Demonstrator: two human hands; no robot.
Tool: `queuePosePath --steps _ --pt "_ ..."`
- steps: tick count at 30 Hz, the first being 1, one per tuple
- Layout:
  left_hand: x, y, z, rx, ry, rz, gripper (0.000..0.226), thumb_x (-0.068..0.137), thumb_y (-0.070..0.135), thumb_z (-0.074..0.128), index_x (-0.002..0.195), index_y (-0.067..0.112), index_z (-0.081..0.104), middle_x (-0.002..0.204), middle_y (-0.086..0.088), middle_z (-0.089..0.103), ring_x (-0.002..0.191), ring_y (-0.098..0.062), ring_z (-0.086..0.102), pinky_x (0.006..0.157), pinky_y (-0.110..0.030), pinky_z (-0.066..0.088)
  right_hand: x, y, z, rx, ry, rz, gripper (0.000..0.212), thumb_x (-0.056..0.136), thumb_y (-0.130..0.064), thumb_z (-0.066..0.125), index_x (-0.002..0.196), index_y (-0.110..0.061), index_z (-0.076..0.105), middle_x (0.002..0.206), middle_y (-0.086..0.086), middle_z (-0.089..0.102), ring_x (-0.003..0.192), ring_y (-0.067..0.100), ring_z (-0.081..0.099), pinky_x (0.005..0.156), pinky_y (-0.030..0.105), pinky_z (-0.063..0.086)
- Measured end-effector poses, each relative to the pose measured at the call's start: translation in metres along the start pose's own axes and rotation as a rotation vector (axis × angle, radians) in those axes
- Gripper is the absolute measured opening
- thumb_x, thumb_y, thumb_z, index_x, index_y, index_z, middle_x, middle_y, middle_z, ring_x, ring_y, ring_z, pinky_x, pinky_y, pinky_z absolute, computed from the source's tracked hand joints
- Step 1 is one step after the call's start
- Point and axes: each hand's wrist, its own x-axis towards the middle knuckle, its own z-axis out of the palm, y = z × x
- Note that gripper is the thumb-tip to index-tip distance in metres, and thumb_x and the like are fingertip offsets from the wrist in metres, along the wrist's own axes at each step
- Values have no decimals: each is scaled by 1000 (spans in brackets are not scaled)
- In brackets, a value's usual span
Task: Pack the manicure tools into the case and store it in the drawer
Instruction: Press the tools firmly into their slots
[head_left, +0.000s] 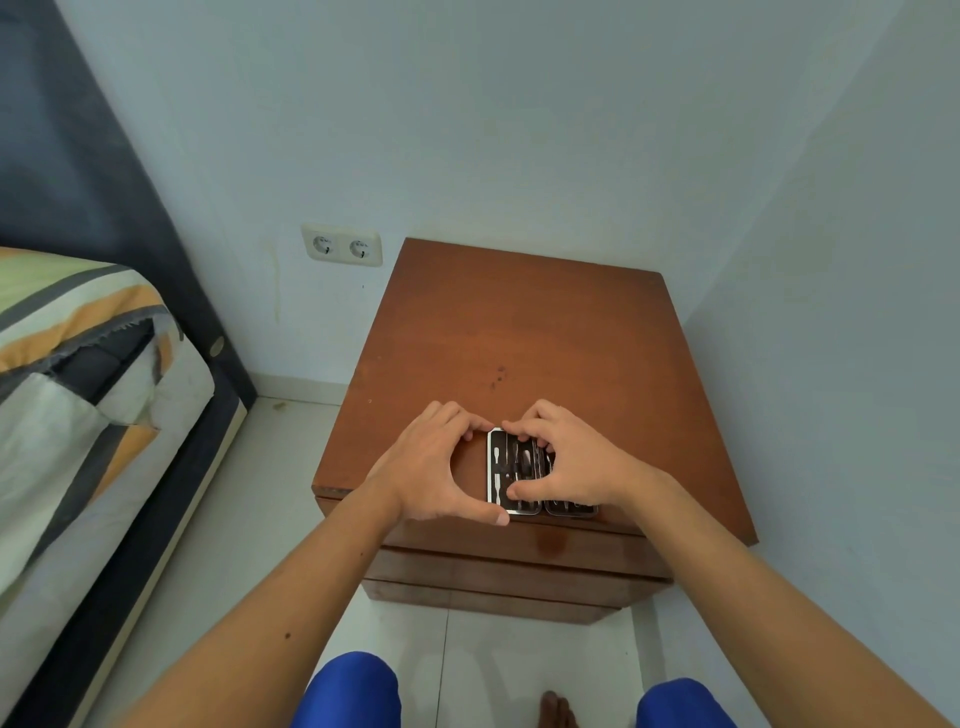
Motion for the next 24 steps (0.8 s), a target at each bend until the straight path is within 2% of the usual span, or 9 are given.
queuePosePath --steps 5,8,11,14,16,19,24 --pt "0 1 0 3 5 -2 110 49 88 85 139 31 57 111 23 46 107 -7 45 97 -28 45 -4 2 0 -5 -23 8 104 68 -66 80 158 -27 44 118 -35 36 120 -10 38 104 23 40" --pt "0 1 0 1 -3 -7 111 49 89 84 140 32 57 111 25 45 108 -7 45 97 -27 45 -5 1 1 -22 -6 -2 101 70 -70 75 157 -27 45 119 -34 37 118 -6 40 105 25 42" --pt "0 0 0 -2 -2 -6 109 50 88 84 140 32 58 111 24 46 108 -8 45 97 -27 45 -5 -2 8 -20 110 -9 86 78 -67 72 151 -25 55 117 -22 47 114 4 46 102 26 44" --pt "0 0 0 -2 -4 -4 109 51 88 84 140 32 57 112 24 46 108 -7 44 97 -26 45 -7 -3 20 -6 238 -16 72 81 -56 79 142 -23 63 114 -18 50 106 8 46 92 18 38" --pt "0 0 0 -6 -1 -2 108 51 88 84 140 32 57 112 24 46 108 -7 44 97 -26 44 -7 -1 25 7 272 -23 66 81 -52 82 138 -23 66 115 -17 51 104 10 45 90 16 35" --pt "0 1 0 -3 4 2 108 51 87 85 140 32 58 111 22 46 107 -8 45 96 -27 44 -9 2 23 19 251 -33 63 80 -51 84 134 -23 69 114 -17 50 103 11 44 92 21 36" --pt "0 0 0 6 -1 -3 112 50 91 82 140 31 57 111 23 45 107 -8 44 97 -30 46 -9 1 15 67 157 -23 68 67 -68 78 126 -35 68 116 -19 49 113 12 46 97 27 42"
